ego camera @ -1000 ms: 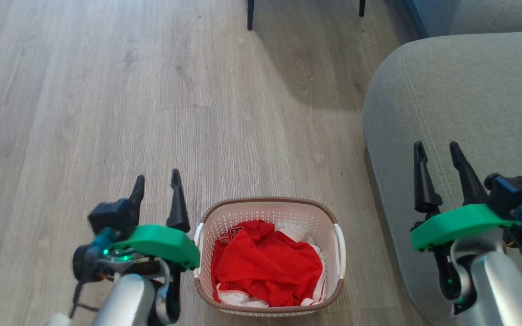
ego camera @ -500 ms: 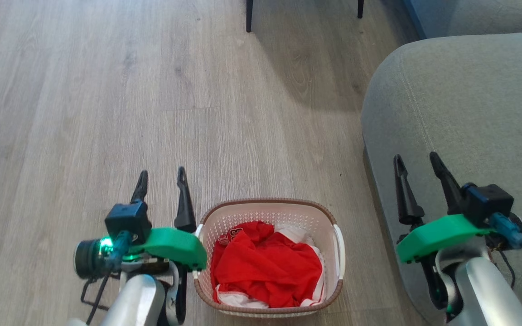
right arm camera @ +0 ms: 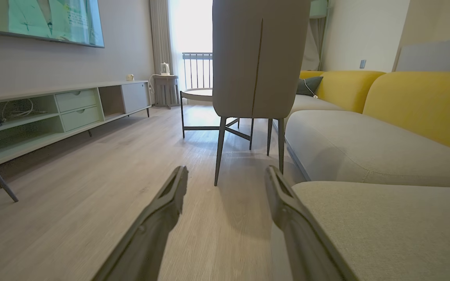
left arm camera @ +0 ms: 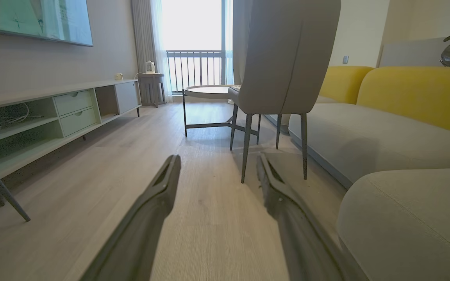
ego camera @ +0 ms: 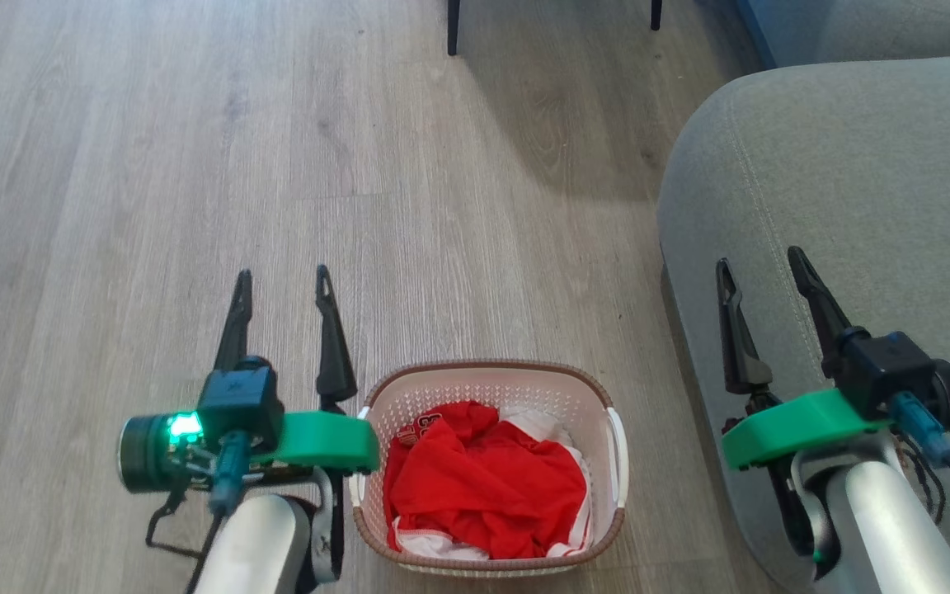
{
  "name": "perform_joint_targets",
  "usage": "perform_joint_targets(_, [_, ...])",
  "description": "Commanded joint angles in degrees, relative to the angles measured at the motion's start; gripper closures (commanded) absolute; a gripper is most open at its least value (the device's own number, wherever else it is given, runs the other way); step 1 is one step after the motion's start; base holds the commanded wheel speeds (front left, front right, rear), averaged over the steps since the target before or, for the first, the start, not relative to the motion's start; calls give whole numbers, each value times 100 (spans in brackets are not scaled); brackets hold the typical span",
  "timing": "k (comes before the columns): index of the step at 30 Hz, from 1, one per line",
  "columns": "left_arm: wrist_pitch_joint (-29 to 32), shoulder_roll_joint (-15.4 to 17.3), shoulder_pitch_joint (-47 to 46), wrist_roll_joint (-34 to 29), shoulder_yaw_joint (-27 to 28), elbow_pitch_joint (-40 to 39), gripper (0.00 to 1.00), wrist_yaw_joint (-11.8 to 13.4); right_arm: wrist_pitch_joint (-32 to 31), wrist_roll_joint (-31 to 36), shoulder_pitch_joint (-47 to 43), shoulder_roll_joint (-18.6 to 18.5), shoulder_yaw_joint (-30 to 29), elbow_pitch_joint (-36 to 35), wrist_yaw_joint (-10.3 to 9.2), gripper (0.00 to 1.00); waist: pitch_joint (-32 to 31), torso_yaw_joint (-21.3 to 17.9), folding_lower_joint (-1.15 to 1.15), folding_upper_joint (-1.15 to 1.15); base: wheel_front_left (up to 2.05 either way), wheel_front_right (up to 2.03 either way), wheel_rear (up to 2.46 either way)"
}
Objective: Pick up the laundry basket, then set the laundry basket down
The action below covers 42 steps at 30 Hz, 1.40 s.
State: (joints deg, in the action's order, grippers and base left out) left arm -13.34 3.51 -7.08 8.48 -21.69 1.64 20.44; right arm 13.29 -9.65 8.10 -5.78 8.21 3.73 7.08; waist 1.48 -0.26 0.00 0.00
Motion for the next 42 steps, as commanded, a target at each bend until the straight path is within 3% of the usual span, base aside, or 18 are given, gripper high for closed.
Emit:
perform_joint_targets(1, [-103,-27,-153,-3,244,-163,0,-51,109,135,212,34,102,-180,40,0,-7,1,0,0,0,0,0])
perform_joint_targets(6, [-166,-56,-104,73,448,62,0,-396,171,268,169,64,67,-77,41,0,-18,1,0,0,0,0,0])
perform_joint_targets(14, [-166,-62,3,761,606,442,0,-760,171,111,68,138,-27,402,41,0,-19,-14,0,0,0,0,0])
perform_joint_targets(20, [-166,-62,22,728,536,797,0,-1028,171,111,80,159,-18,525,41,0,4,-45,0,0,0,0,0])
perform_joint_targets(42, [-166,-63,-133,901,528,1084,0,-1124,171,44,184,124,74,673,41,0,215,-46,0,0,0,0,0])
